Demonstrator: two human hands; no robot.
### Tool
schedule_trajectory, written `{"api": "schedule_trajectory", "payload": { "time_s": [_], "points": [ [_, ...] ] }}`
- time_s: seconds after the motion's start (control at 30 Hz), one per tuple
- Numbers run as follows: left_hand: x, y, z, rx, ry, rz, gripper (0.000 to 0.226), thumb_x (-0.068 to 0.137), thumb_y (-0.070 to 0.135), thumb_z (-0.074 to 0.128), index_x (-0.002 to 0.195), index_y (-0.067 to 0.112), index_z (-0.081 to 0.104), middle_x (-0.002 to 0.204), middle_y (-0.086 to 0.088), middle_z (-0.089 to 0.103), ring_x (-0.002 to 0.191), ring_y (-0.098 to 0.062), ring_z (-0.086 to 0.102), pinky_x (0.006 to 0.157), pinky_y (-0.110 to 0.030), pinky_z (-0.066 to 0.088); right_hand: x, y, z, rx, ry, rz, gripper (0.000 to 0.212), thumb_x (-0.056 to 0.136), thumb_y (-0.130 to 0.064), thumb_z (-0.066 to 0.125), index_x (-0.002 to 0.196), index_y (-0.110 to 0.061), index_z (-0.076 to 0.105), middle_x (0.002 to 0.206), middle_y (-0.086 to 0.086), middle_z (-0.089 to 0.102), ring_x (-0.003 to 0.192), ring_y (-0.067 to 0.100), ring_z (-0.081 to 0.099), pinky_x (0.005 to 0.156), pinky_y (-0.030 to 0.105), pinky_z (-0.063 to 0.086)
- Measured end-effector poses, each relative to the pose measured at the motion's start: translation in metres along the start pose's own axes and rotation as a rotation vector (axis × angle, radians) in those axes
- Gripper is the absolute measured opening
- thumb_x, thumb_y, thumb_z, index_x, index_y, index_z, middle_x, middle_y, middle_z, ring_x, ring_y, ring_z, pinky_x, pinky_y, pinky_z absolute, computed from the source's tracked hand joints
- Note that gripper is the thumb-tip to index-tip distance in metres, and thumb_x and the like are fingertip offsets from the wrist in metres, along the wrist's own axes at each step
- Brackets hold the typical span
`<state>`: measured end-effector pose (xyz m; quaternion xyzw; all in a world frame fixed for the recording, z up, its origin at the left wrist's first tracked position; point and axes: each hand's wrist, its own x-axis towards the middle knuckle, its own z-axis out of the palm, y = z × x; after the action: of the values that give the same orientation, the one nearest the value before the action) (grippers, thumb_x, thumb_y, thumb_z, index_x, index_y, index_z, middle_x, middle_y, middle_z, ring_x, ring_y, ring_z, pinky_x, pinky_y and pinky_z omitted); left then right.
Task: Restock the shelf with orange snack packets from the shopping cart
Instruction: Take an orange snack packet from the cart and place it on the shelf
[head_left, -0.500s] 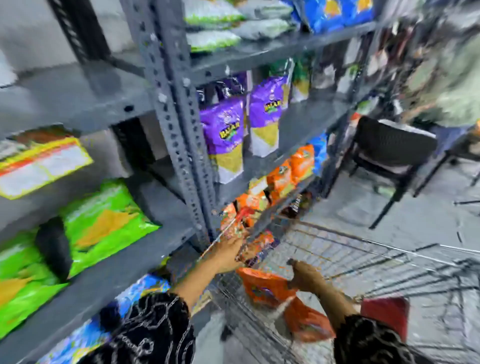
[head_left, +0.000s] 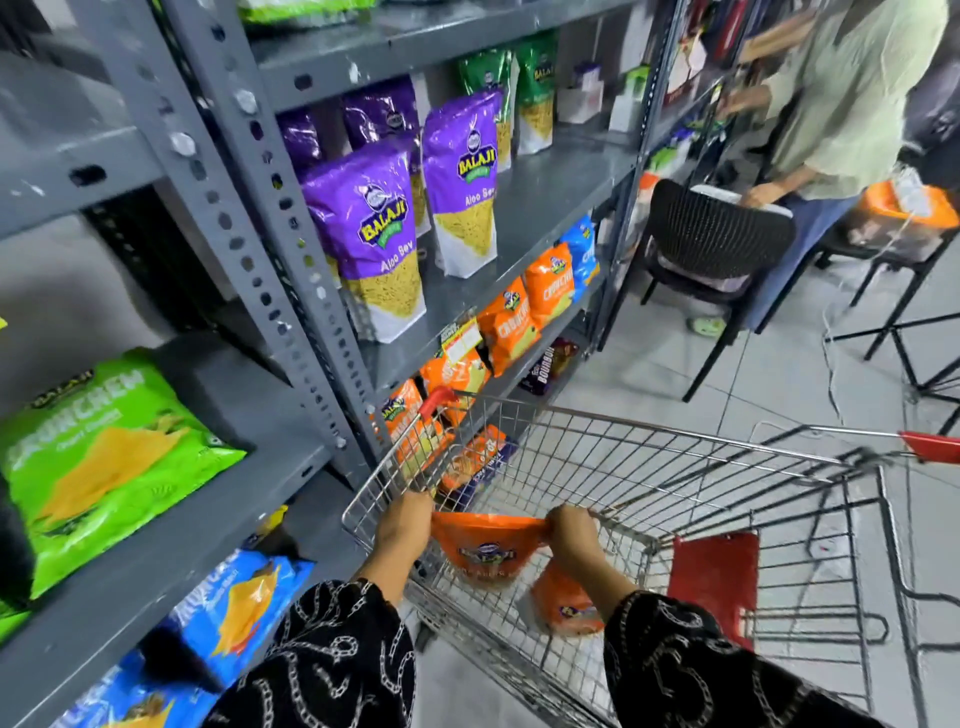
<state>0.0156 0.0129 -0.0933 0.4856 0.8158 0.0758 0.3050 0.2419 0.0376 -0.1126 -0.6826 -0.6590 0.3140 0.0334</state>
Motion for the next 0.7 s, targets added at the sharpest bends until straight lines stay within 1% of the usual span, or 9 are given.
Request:
{"api": "schedule_trajectory", "payload": {
  "time_s": [0.1, 0.2, 0.33, 0.4, 0.47, 0.5, 0.53, 0.63, 0.7],
  "points": [
    [-0.005, 0.005, -0.026, 0.029, 0.087, 0.096, 0.020, 0.093, 0.017, 0.053, 0.076, 0.013, 0.061, 0.079, -0.004, 0.059, 0.074, -0.021, 0.059, 0.060, -0.030, 0.044, -0.004, -0.007, -0.023, 0.145, 0.102, 0.002, 0.013, 0.081, -0.003, 0.057, 0.081, -0.006, 0.070, 0.083, 0.016, 0.072, 0.084, 0.030, 0.067, 0.056, 0.021, 0.038],
    [-0.028, 0.010, -0.055, -0.334, 0.090, 0.265, 0.023, 0.097, 0.021, 0.049, 0.104, 0.005, 0.064, 0.104, -0.009, 0.066, 0.100, -0.028, 0.062, 0.079, -0.032, 0.044, -0.015, -0.021, -0.066, 0.318, 0.121, -0.172, 0.014, 0.084, -0.013, 0.064, 0.070, -0.014, 0.064, 0.070, 0.002, 0.067, 0.072, 0.020, 0.063, 0.049, 0.014, 0.038],
    [-0.076, 0.028, -0.099, -0.703, 0.238, 0.404, 0.039, 0.099, 0.026, 0.039, 0.128, 0.003, 0.051, 0.131, -0.008, 0.057, 0.123, -0.023, 0.052, 0.105, -0.036, 0.040, -0.048, -0.055, -0.126, 0.513, 0.232, -0.457, 0.018, 0.090, -0.019, 0.059, 0.075, -0.010, 0.056, 0.072, 0.008, 0.064, 0.069, 0.009, 0.062, 0.058, 0.017, 0.046],
    [-0.097, 0.042, -0.126, -0.776, 0.379, 0.480, 0.037, 0.100, 0.026, 0.037, 0.119, 0.001, 0.054, 0.120, -0.017, 0.062, 0.114, -0.026, 0.057, 0.101, -0.043, 0.044, -0.068, -0.083, -0.155, 0.615, 0.315, -0.572, 0.015, 0.091, -0.012, 0.057, 0.076, -0.012, 0.054, 0.071, 0.008, 0.059, 0.061, -0.001, 0.057, 0.057, 0.013, 0.045],
    [-0.119, 0.059, -0.161, -0.845, 0.554, 0.591, 0.024, 0.101, 0.018, 0.038, 0.098, 0.010, 0.060, 0.094, -0.012, 0.066, 0.096, -0.009, 0.062, 0.089, -0.026, 0.048, -0.084, -0.115, -0.187, 0.683, 0.413, -0.667, 0.016, 0.091, -0.008, 0.055, 0.075, -0.006, 0.052, 0.069, 0.005, 0.052, 0.061, 0.005, 0.050, 0.058, 0.020, 0.043],
    [-0.133, 0.069, -0.183, -0.854, 0.656, 0.670, 0.026, 0.100, 0.013, 0.038, 0.086, 0.021, 0.058, 0.081, -0.003, 0.062, 0.083, 0.004, 0.058, 0.080, -0.014, 0.046, -0.096, -0.134, -0.204, 0.693, 0.478, -0.706, 0.019, 0.091, -0.010, 0.055, 0.074, -0.004, 0.051, 0.068, 0.002, 0.048, 0.062, 0.006, 0.047, 0.059, 0.023, 0.039],
    [-0.144, 0.077, -0.205, -0.863, 0.741, 0.742, 0.030, 0.100, 0.011, 0.039, 0.079, 0.025, 0.055, 0.074, 0.002, 0.057, 0.074, 0.006, 0.055, 0.073, -0.011, 0.043, -0.108, -0.152, -0.221, 0.726, 0.540, -0.764, 0.022, 0.092, -0.014, 0.055, 0.072, -0.005, 0.050, 0.066, -0.001, 0.046, 0.062, 0.004, 0.043, 0.057, 0.022, 0.036],
    [-0.178, 0.094, -0.276, -0.892, 0.864, 0.837, 0.021, 0.100, 0.016, 0.040, 0.089, 0.012, 0.058, 0.078, -0.003, 0.060, 0.075, -0.009, 0.054, 0.075, -0.030, 0.045, -0.146, -0.208, -0.268, 0.892, 0.649, -0.920, 0.027, 0.093, -0.022, 0.053, 0.068, -0.020, 0.046, 0.056, -0.012, 0.042, 0.051, -0.004, 0.038, 0.048, 0.015, 0.031],
    [-0.205, 0.098, -0.325, -0.914, 0.953, 0.950, 0.019, 0.100, 0.017, 0.040, 0.096, 0.015, 0.059, 0.081, 0.010, 0.061, 0.074, 0.001, 0.054, 0.073, -0.023, 0.045, -0.172, -0.248, -0.298, 0.979, 0.682, -1.023, 0.030, 0.093, -0.020, 0.053, 0.065, -0.027, 0.046, 0.050, -0.013, 0.045, 0.047, -0.003, 0.037, 0.045, 0.015, 0.031]
  ]
}}
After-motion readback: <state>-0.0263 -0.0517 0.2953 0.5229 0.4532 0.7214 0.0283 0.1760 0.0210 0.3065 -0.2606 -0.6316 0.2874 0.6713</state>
